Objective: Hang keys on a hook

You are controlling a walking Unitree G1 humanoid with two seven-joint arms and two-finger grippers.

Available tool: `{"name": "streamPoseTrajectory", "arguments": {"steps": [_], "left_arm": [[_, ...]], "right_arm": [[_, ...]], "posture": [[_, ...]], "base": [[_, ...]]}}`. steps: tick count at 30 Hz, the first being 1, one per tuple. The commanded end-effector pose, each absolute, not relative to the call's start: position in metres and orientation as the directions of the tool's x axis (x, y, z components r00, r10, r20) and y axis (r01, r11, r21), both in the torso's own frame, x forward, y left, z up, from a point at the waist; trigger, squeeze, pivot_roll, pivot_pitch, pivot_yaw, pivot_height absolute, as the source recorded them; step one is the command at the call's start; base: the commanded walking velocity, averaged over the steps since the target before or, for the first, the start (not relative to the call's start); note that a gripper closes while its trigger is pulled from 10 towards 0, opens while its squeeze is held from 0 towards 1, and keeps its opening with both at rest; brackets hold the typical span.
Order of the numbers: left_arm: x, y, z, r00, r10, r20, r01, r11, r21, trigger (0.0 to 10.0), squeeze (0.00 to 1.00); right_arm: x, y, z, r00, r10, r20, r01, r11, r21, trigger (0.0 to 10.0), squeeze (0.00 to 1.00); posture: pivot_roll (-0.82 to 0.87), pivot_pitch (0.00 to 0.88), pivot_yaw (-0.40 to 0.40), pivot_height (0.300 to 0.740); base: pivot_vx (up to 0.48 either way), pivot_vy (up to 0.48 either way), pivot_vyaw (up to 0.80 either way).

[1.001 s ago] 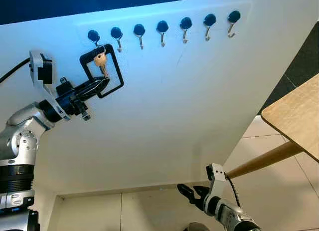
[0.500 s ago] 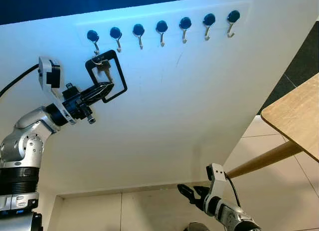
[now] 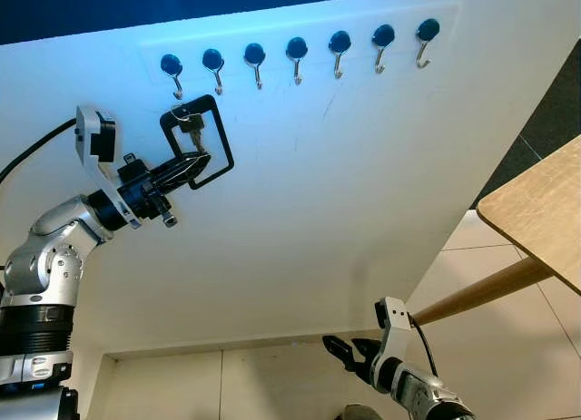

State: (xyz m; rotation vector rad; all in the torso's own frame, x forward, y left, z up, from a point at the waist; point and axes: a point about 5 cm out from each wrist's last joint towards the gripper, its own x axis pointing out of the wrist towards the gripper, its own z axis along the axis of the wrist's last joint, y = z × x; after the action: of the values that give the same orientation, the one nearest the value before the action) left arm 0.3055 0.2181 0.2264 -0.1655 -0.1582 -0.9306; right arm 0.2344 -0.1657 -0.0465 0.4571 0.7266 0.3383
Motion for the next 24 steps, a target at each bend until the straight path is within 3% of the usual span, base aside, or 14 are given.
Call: {"name": "streamPoseTrajectory", "arguments": {"steps": [1, 8, 16, 17, 19, 20, 24], "left_arm": [[0.299, 0.218, 0.226, 0.562, -0.803, 0.196, 0.824, 0.563, -0.056, 10.0, 0.0], [0.27, 0.215, 0.217, 0.393, -0.913, 0.106, 0.919, 0.393, -0.025, 10.0, 0.0], [0.259, 0.211, 0.214, 0.339, -0.938, 0.075, 0.941, 0.338, -0.019, 10.0, 0.0], [0.258, 0.206, 0.212, 0.32, -0.947, 0.043, 0.947, 0.32, 0.0, 10.0, 0.0], [0.258, 0.205, 0.211, 0.313, -0.949, 0.026, 0.95, 0.313, 0.009, 10.0, 0.0], [0.259, 0.198, 0.208, 0.298, -0.954, -0.01, 0.954, 0.298, 0.033, 10.0, 0.0], [0.261, 0.192, 0.205, 0.288, -0.955, -0.063, 0.957, 0.285, 0.061, 10.0, 0.0]], "right_arm": [[0.229, -0.161, -0.05, 0.693, 0.46, -0.555, -0.133, 0.838, 0.529, 10.0, 0.0], [0.236, -0.157, -0.043, 0.703, 0.509, -0.497, -0.188, 0.807, 0.56, 10.0, 0.0], [0.251, -0.155, -0.028, 0.73, 0.564, -0.388, -0.275, 0.761, 0.588, 10.0, 0.0], [0.263, -0.155, -0.014, 0.756, 0.585, -0.294, -0.327, 0.726, 0.605, 10.0, 0.0], [0.268, -0.156, -0.008, 0.763, 0.593, -0.257, -0.348, 0.712, 0.61, 10.0, 0.0], [0.282, -0.154, 0.012, 0.761, 0.637, -0.123, -0.443, 0.65, 0.617, 10.0, 0.0], [0.296, -0.154, 0.041, 0.723, 0.689, 0.051, -0.573, 0.557, 0.6, 10.0, 0.0]], "posture": [[-0.09, 0.133, 0.112, 0.74], [-0.09, 0.133, 0.109, 0.74], [-0.08, 0.121, 0.102, 0.74], [-0.08, 0.121, 0.102, 0.74], [-0.09, 0.115, 0.099, 0.74], [-0.09, 0.115, 0.099, 0.74], [-0.09, 0.115, 0.099, 0.74]], "base": [[0.0, 0.0, 0.0], [0.0, 0.0, 0.0], [0.0, 0.0, 0.0], [0.0, 0.0, 0.0], [0.0, 0.0, 0.0], [0.0, 0.0, 0.0], [0.0, 0.0, 0.0]]}}
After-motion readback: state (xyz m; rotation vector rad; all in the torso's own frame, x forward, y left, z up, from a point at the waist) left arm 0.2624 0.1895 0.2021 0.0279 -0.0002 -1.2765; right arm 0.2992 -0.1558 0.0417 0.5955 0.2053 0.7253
